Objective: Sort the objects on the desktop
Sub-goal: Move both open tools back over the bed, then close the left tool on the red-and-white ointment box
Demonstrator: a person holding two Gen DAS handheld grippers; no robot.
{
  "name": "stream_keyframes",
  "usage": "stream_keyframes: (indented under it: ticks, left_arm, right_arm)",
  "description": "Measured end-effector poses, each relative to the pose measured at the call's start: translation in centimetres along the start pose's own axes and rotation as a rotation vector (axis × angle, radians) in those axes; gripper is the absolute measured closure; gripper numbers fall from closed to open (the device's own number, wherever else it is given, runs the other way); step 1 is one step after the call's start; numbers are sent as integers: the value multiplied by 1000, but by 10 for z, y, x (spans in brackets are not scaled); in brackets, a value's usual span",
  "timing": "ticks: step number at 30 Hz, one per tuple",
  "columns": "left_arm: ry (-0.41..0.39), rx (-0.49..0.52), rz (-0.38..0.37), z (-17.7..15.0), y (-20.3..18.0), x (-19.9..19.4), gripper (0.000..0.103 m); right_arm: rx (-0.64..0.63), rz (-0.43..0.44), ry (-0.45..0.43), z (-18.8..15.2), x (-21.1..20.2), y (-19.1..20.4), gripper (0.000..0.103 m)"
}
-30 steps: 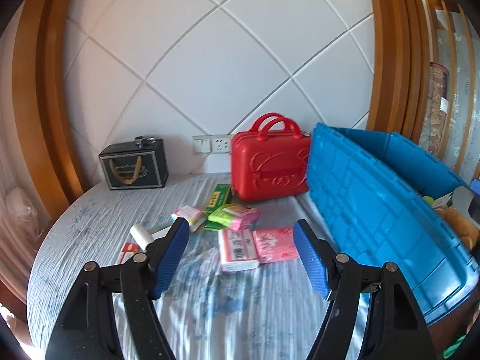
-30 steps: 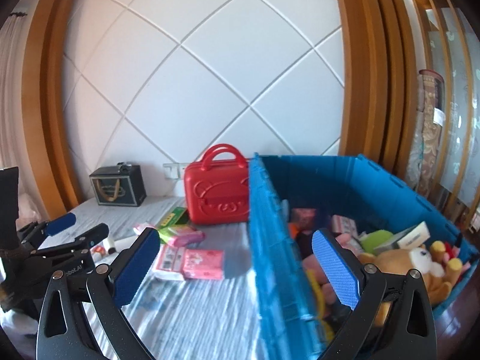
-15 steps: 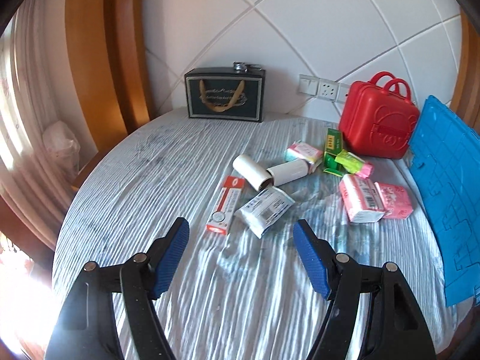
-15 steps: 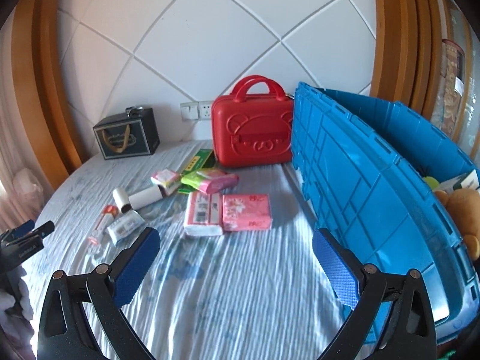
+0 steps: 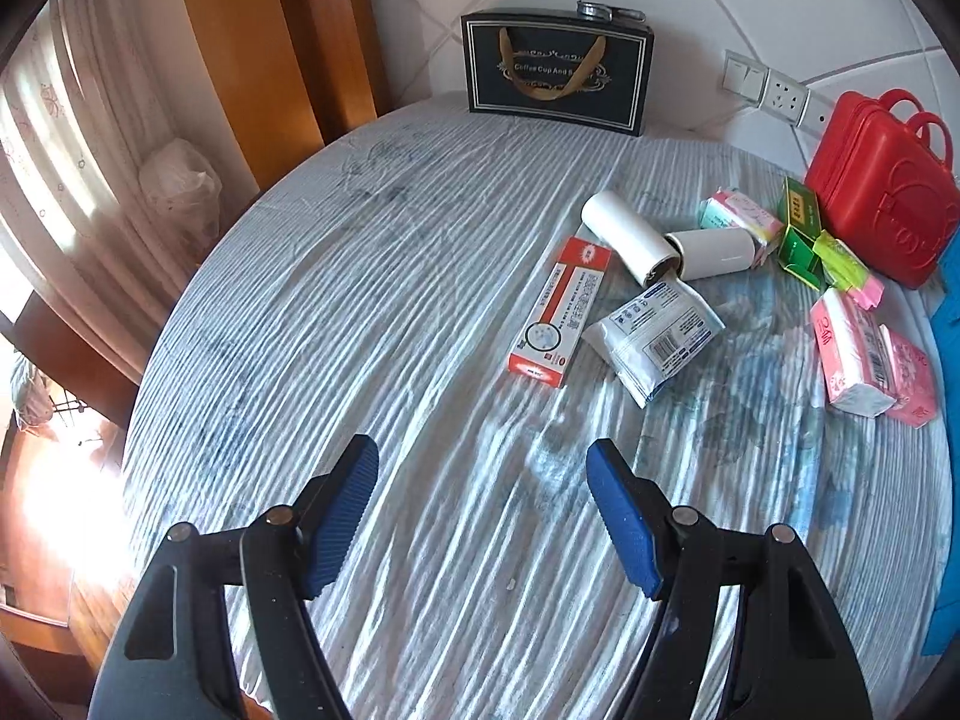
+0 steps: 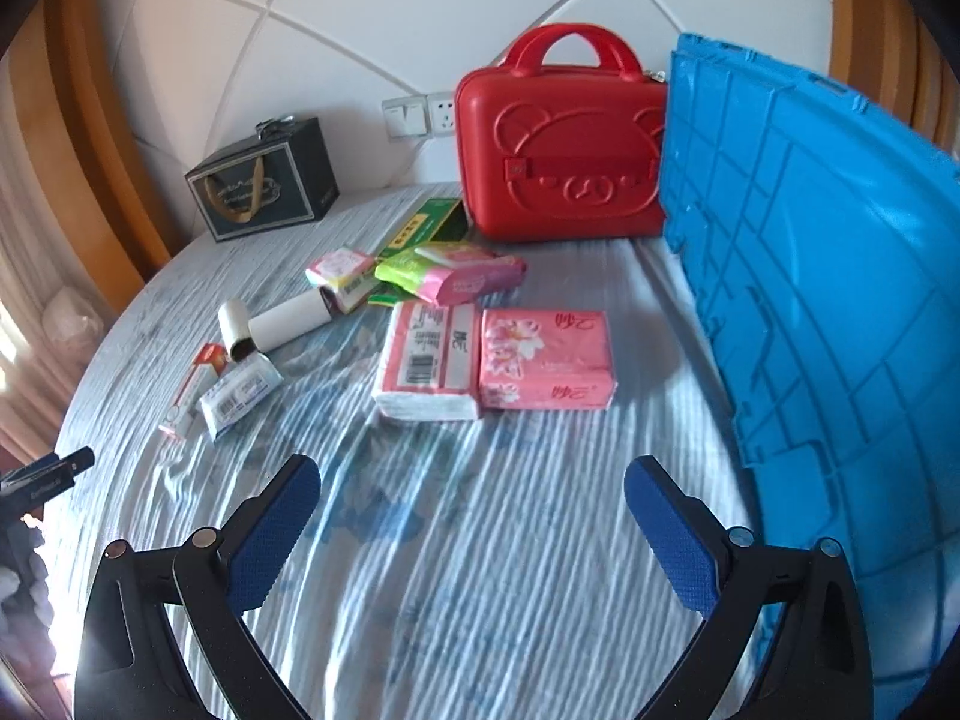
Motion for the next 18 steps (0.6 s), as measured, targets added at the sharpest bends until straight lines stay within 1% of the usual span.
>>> stream_keyframes:
  ticks: [2,5,7,10,13,16,18]
  left_arm:
    - [20,0,11,0,2,7,32]
    - [52,-30,-2,7,10,20,32]
    - [76,-30,-20,15,12,33,32]
    - [75,26,-43,32,8,52,32]
    - [75,84,-104,57,0,78,32]
    - [99,160,-150,82,-16,111,32]
    - [108,215,-154,94,-30,131,32]
  right_arm:
    - [5,11,38,1,21,3,0]
    - [-1,49,81,3,42,17,0]
    - [-41,31,91,6,54,31,0]
    - [-40,5,109,9,72,52,0]
    - [-11,17,140,11,90,78,0]
    - [-3,-10,173,13,106,110,0]
    - [7,-22,187,15,116,128,0]
Point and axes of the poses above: each gripper's, at about its wrist camera, not at the fingertips, and x roughly the way its jaws point, y to its left, z to its top, the point moved 2 cm from there along x, roughly the way its jaws point, and after that the axes turned 1 degree about z, right-handed, at the moved point
